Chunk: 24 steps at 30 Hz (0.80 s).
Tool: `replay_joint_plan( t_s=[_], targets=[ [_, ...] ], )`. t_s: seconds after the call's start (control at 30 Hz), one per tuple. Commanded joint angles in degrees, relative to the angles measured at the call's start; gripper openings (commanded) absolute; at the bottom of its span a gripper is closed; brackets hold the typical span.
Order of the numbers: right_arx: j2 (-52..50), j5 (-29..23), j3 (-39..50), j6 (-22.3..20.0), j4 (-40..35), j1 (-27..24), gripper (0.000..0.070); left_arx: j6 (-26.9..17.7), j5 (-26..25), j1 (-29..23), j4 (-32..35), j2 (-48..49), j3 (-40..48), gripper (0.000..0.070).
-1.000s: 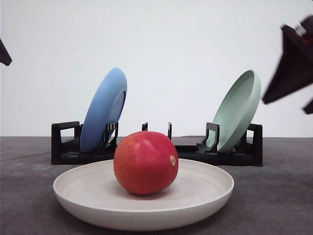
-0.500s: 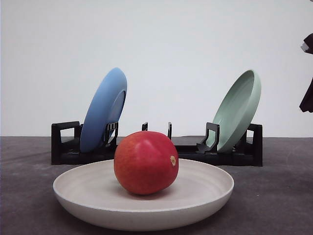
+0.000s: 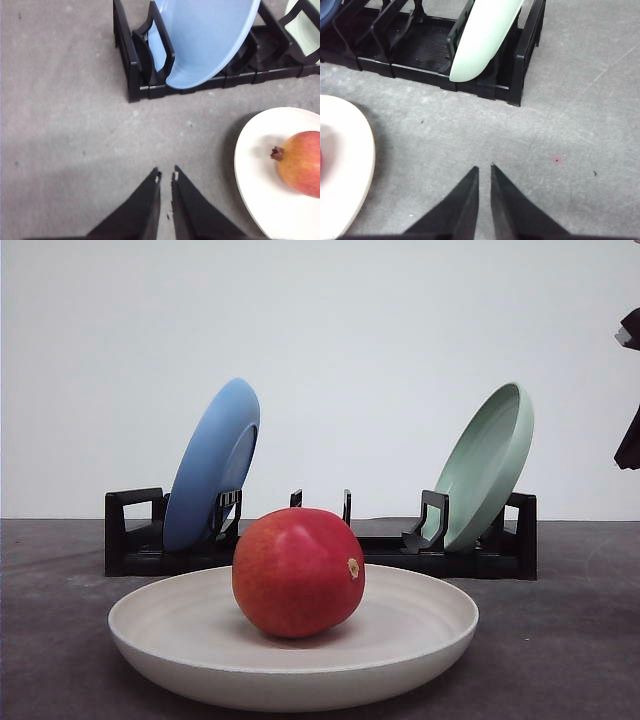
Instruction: Place pomegranate in white plate
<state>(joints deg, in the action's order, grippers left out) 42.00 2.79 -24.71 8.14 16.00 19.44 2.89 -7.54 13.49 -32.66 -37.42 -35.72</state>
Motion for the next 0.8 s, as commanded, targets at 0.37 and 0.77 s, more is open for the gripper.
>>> replay_joint_plan(
  t_s=[0.37,0.77],
  targets=[
    [0.15,-0.24,-0.11,0.09,-0.58,0.20,0.0038,-1.80,1.09,-11.41,19.02,21.57,21.07,0.0022],
    [0.15,-0.24,-0.11,0.09,-0.58,0.20,0.0038,1.25,4.17,-16.98,19.03,36.28,31.21,0.0022]
  ],
)
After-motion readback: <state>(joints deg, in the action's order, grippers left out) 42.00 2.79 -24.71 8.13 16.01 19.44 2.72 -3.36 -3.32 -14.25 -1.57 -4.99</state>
